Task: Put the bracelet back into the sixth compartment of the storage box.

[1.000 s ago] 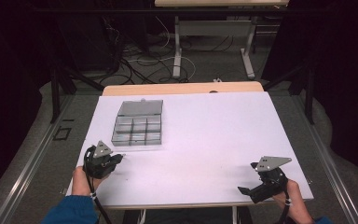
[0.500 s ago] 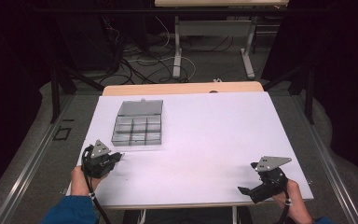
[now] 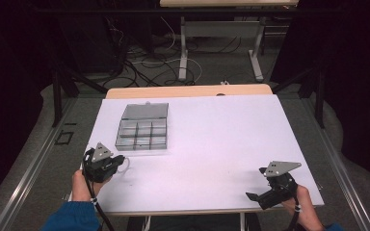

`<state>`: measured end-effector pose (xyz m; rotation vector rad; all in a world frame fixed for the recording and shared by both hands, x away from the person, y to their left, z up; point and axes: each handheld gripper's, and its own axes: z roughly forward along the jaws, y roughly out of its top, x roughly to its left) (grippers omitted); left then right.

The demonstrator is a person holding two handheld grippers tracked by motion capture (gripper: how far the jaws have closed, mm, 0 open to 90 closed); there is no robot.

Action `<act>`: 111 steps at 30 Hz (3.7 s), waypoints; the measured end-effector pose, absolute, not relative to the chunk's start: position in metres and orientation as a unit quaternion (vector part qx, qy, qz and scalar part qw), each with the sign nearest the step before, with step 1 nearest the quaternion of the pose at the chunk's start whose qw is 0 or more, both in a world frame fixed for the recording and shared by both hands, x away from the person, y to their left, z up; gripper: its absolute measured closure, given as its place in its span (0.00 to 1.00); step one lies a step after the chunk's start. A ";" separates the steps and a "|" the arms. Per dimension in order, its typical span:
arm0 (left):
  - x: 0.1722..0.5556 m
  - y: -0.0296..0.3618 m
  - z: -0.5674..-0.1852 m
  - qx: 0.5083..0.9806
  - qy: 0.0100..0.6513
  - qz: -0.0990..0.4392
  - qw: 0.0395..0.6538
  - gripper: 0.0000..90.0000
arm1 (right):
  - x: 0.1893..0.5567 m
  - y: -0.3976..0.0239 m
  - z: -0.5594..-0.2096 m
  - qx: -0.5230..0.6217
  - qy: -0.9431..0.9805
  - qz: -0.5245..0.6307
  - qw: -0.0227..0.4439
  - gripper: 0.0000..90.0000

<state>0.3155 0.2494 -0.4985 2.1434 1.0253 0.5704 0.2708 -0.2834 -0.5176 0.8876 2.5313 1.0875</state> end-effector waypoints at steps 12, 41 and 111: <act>0.319 0.244 -0.487 0.819 0.390 0.234 0.349 0.96 | 0.272 -0.284 -0.517 0.299 0.872 0.369 0.121 0.00; 0.333 0.231 -0.468 0.810 0.378 0.249 0.373 0.96 | 0.272 -0.283 -0.518 0.300 0.872 0.368 0.121 0.00; 0.379 0.193 -0.460 0.818 0.345 0.251 0.384 0.96 | 0.272 -0.283 -0.518 0.300 0.871 0.369 0.126 0.00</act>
